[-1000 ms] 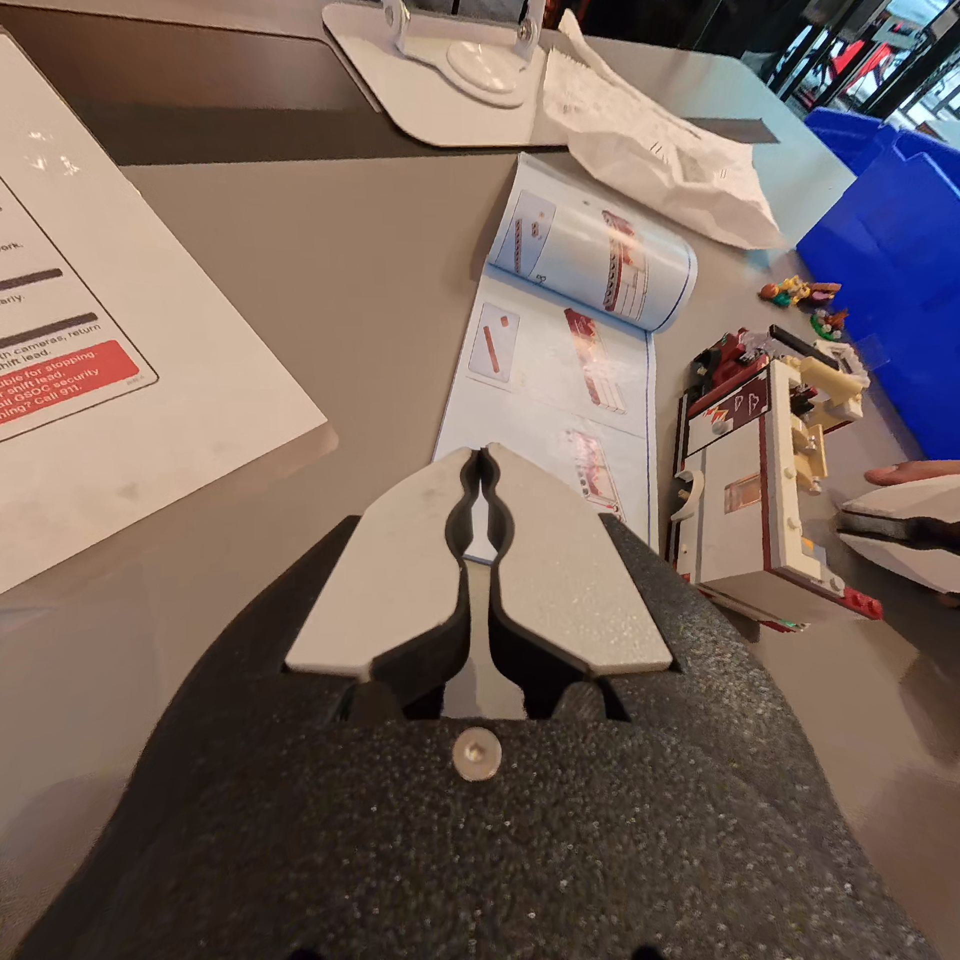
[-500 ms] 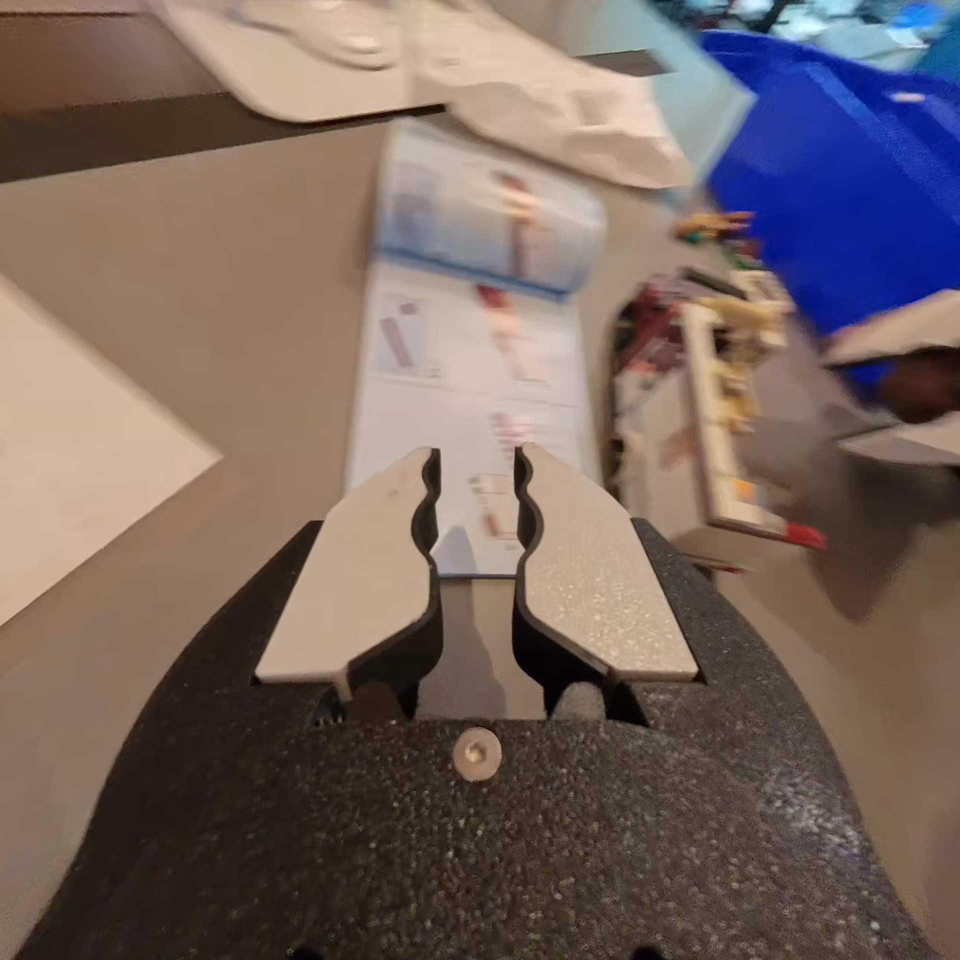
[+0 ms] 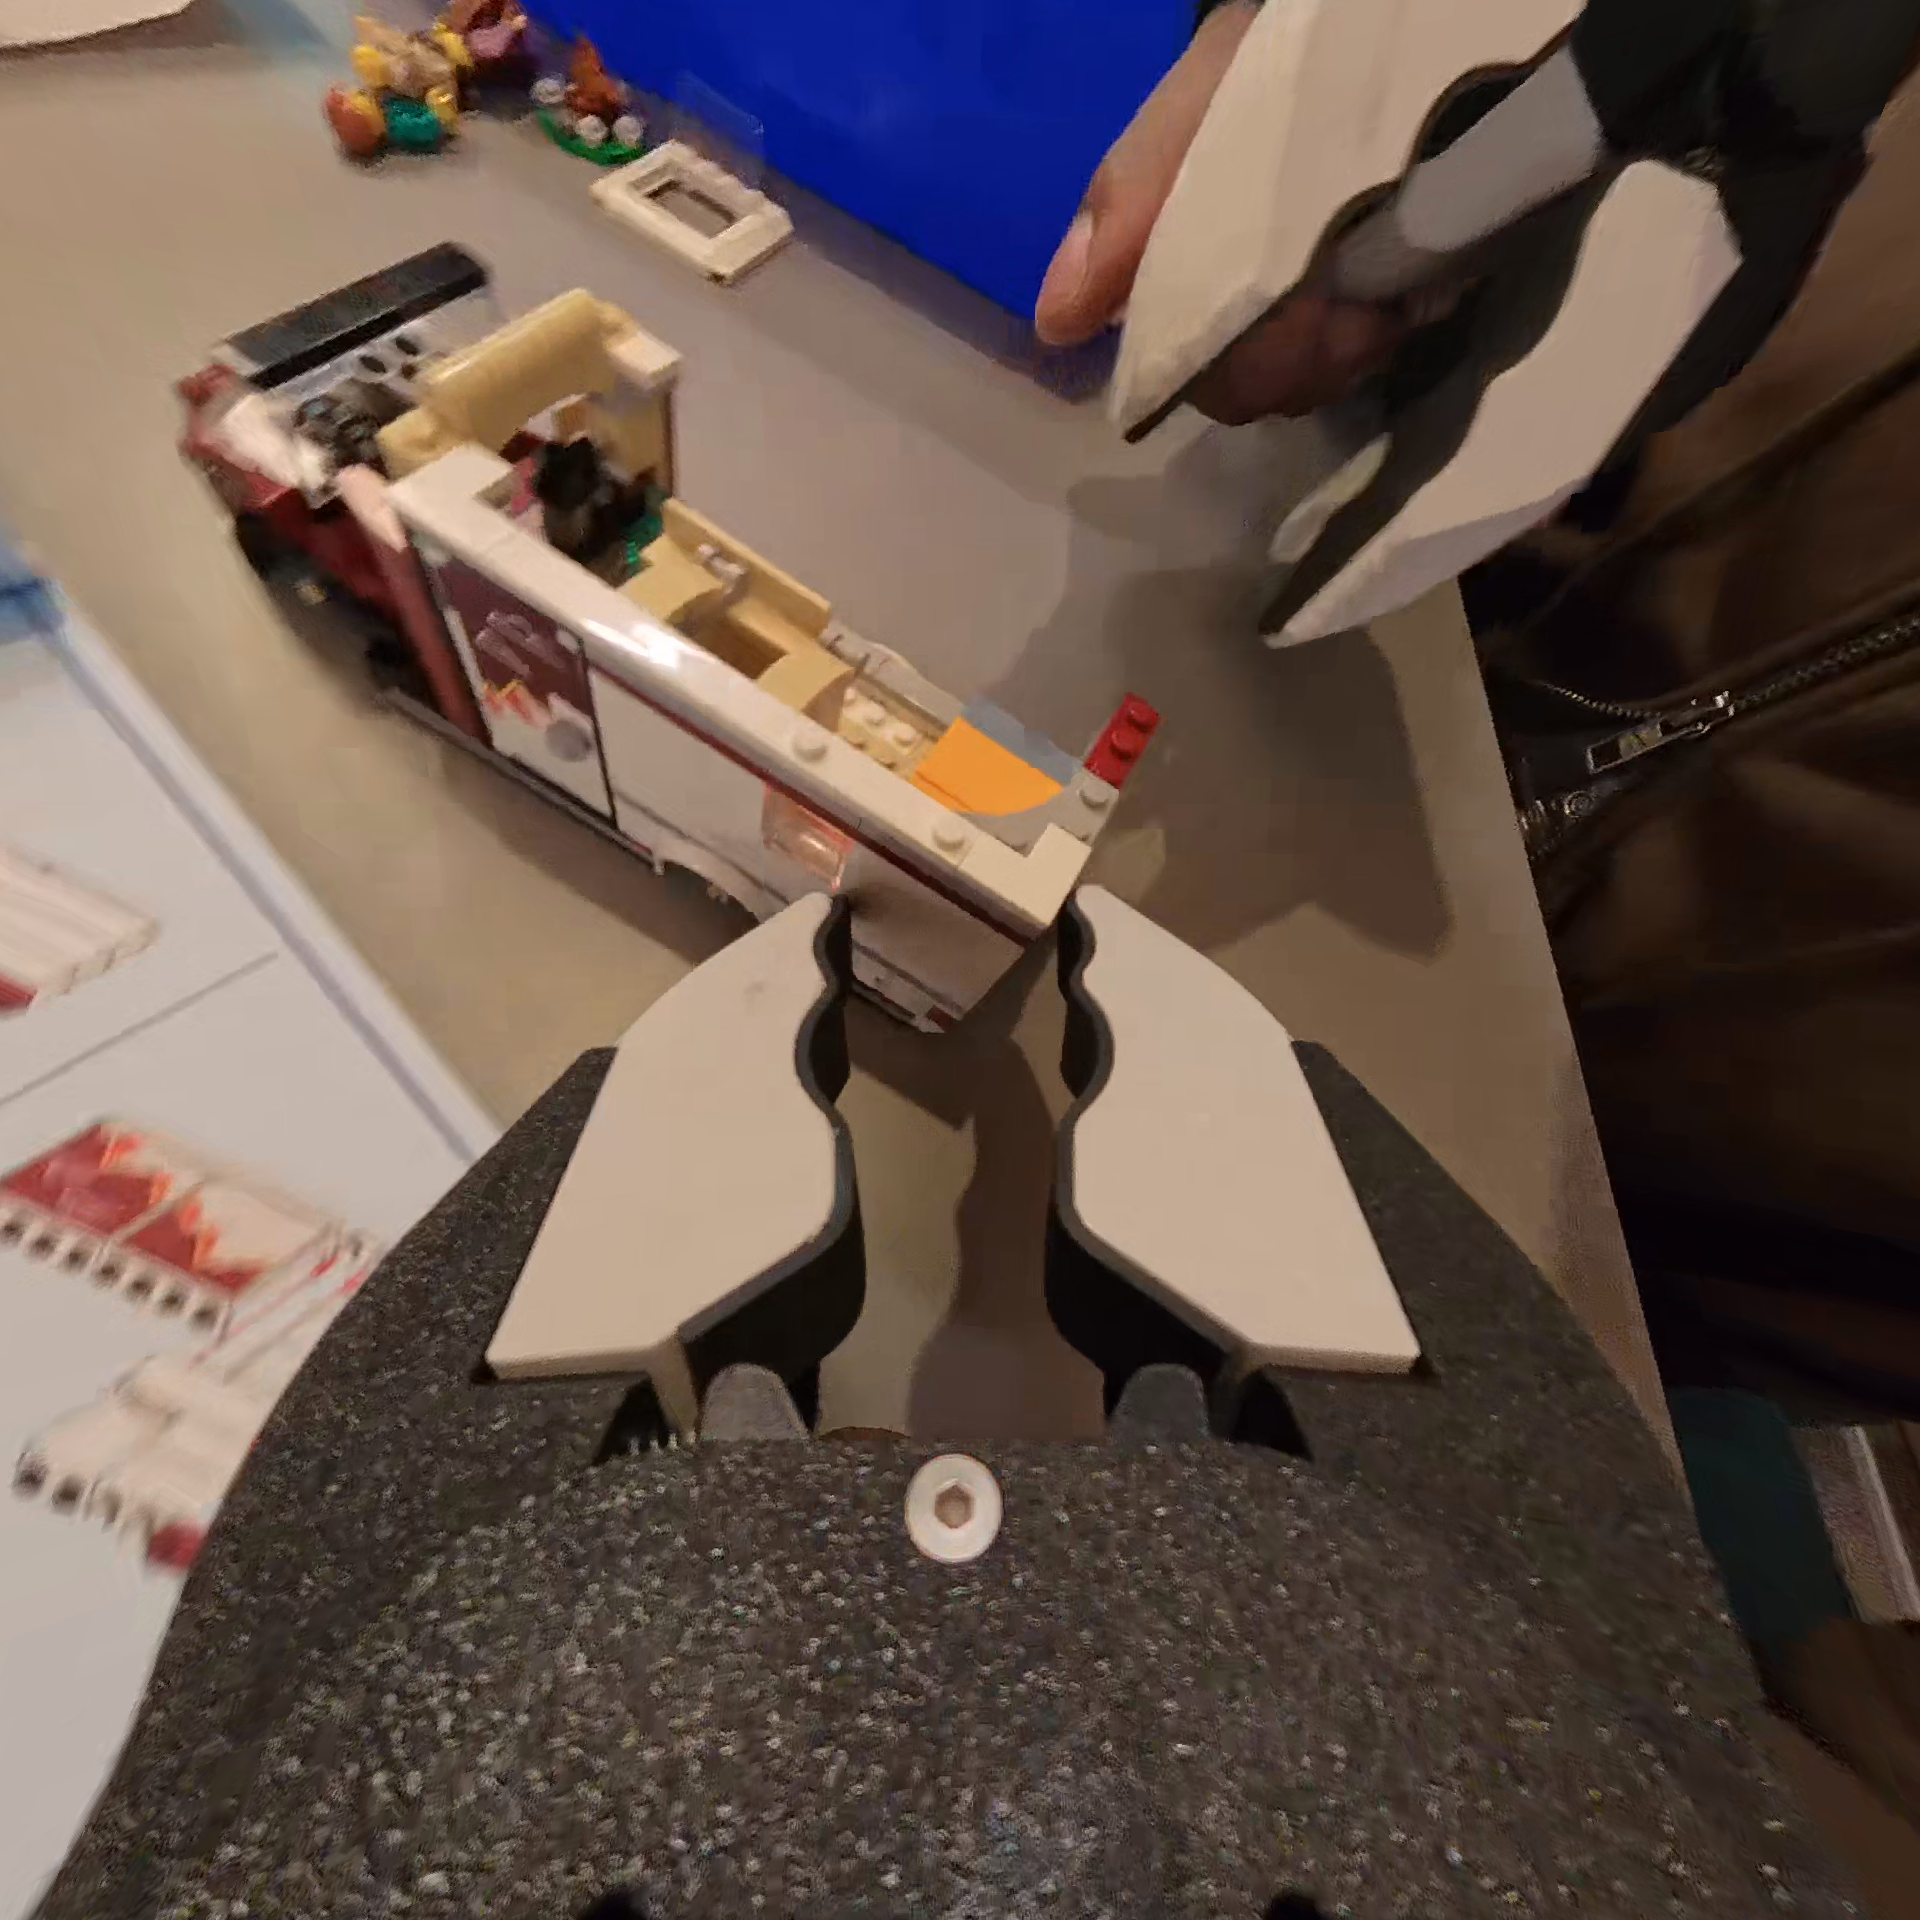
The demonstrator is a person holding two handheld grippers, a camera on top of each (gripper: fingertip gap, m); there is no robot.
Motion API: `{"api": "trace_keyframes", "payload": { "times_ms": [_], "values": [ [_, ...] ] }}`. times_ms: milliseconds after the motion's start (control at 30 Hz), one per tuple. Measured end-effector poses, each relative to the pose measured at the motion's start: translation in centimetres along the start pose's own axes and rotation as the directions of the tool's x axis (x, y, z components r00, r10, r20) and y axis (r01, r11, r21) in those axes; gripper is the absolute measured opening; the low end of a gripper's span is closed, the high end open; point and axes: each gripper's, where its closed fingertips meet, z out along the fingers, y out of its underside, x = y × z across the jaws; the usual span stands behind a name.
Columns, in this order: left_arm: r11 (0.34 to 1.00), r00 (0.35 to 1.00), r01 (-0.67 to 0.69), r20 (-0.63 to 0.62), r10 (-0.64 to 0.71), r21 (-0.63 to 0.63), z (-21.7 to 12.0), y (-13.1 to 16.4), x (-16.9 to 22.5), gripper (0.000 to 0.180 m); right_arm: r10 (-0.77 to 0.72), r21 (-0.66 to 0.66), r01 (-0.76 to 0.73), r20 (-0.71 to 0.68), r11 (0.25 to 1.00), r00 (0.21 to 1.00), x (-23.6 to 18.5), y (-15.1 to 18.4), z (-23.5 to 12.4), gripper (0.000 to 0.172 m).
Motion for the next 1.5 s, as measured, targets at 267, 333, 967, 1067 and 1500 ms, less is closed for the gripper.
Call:
{"api": "trace_keyframes", "payload": {
  "times_ms": [267, 333, 967, 1067, 1500],
  "values": [
    [0.985, 0.98, -0.168, 0.097, 0.172, -0.045, 2.5, -1.7, 0.1, 0.047, -0.083, 0.053, 0.083, -0.006, 0.995, 0.997, -1.4, -3.0, -0.9, 0.029],
    [0.991, 0.965, -0.135, 0.23, 0.127, 0.017, -0.7, -1.8, -2.7, 0.051, -0.087, 0.033, 0.087, 0.003, 0.996, 0.996, -1.5, -2.9, -0.6, 0.029],
    [0.952, 0.71, 0.196, 0.635, -0.303, 0.235, -12.8, 4.9, -14.2, 0.085, -0.032, -0.174, 0.063, 0.176, 0.983, 0.984, -7.8, 2.1, 7.5, 0.036],
    [0.964, 0.769, 0.19, 0.582, -0.265, 0.188, -11.8, 5.0, -13.0, 0.087, -0.025, -0.161, 0.051, 0.159, 0.986, 0.987, -7.4, 2.0, 7.3, 0.04],
    [0.972, 0.784, 0.228, 0.581, -0.219, 0.059, -10.6, 6.8, -12.2, 0.085, -0.043, -0.193, 0.078, 0.177, 0.978, 0.983, -7.8, 2.6, 7.4, 0.038]
  ]
}}
